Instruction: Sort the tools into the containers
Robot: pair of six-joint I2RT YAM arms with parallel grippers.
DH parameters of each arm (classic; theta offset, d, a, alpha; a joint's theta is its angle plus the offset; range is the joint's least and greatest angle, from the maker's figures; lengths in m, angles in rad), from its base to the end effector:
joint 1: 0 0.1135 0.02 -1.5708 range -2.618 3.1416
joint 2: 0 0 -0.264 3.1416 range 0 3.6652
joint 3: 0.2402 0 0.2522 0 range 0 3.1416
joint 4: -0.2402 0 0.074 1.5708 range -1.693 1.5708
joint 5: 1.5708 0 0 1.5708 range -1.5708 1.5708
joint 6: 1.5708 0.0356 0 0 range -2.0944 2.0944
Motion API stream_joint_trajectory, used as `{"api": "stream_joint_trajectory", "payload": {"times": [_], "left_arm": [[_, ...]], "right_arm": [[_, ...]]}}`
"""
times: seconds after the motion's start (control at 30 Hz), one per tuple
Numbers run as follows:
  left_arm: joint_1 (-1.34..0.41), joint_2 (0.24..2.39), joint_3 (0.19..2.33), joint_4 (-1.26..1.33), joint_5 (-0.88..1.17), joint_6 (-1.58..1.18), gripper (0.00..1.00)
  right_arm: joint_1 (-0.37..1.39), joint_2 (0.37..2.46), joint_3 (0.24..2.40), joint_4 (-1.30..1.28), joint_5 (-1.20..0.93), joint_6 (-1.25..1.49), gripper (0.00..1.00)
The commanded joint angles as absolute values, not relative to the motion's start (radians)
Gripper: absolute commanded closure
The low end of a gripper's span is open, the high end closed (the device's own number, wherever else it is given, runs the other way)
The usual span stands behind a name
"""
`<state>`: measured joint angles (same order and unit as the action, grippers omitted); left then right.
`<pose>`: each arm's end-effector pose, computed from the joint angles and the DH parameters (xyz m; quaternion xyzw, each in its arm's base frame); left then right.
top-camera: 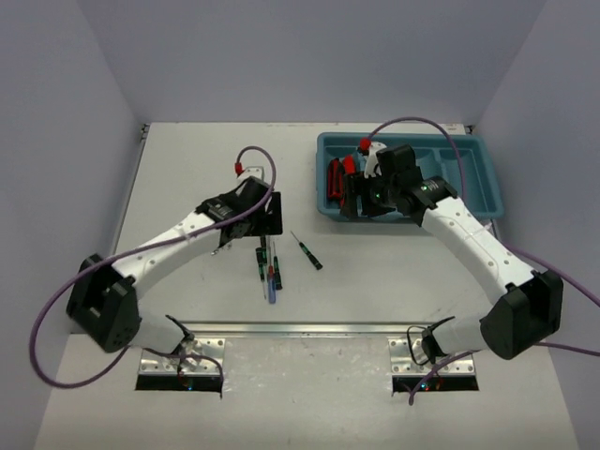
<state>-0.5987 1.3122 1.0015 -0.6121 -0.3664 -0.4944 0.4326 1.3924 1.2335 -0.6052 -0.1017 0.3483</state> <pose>0.2292 -0.1409 0.2655 -0.0093 0.9339 -0.0152 0.3572 0.2740 0.1305 0.3181 -0.0586 0.9169 0.1924 0.3447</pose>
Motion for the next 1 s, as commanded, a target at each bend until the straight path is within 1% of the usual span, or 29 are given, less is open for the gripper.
{"api": "stream_joint_trajectory", "payload": {"times": [0.0,0.1,0.2,0.3,0.43,0.57,0.6,0.63,0.67,0.73,0.77,0.83,0.97], "left_arm": [[-0.54,1.614,1.158,-0.501,-0.304,-0.493,0.0],[-0.527,1.762,1.303,-0.51,-0.304,-0.48,0.01],[-0.514,1.858,1.374,-0.529,-0.336,-0.48,0.08],[-0.496,1.899,1.391,-0.514,-0.334,-0.474,0.12],[-0.491,1.965,1.423,-0.515,-0.318,-0.459,0.27],[-0.482,2.008,1.425,-0.505,-0.311,-0.46,0.32],[-0.479,2.014,1.424,-0.5,-0.306,-0.46,0.36],[-0.475,2.022,1.424,-0.496,-0.302,-0.46,0.42],[-0.471,2.029,1.424,-0.491,-0.299,-0.459,0.46],[-0.465,2.038,1.424,-0.482,-0.296,-0.457,0.49],[-0.464,2.04,1.424,-0.482,-0.296,-0.455,0.54],[-0.461,2.047,1.427,-0.478,-0.296,-0.445,0.72],[-0.456,2.053,1.433,-0.486,-0.293,-0.44,0.87]], "right_arm": [[0.423,1.334,1.122,-0.54,-0.147,0.349,0.29],[0.422,1.345,1.107,-0.55,-0.122,0.322,0.29],[0.422,1.368,1.11,-0.555,-0.119,0.308,0.29],[0.422,1.387,1.108,-0.555,-0.123,0.306,0.29],[0.423,1.392,1.11,-0.551,-0.14,0.309,0.3],[0.423,1.388,1.104,-0.545,-0.138,0.311,0.3],[0.423,1.388,1.104,-0.543,-0.139,0.311,0.3],[0.423,1.389,1.104,-0.543,-0.14,0.311,0.3],[0.423,1.391,1.103,-0.543,-0.142,0.311,0.3],[0.423,1.394,1.102,-0.542,-0.143,0.311,0.3],[0.423,1.394,1.103,-0.543,-0.144,0.311,0.3],[0.422,1.397,1.103,-0.543,-0.15,0.31,0.3],[0.422,1.403,1.104,-0.544,-0.158,0.312,0.3]]}}
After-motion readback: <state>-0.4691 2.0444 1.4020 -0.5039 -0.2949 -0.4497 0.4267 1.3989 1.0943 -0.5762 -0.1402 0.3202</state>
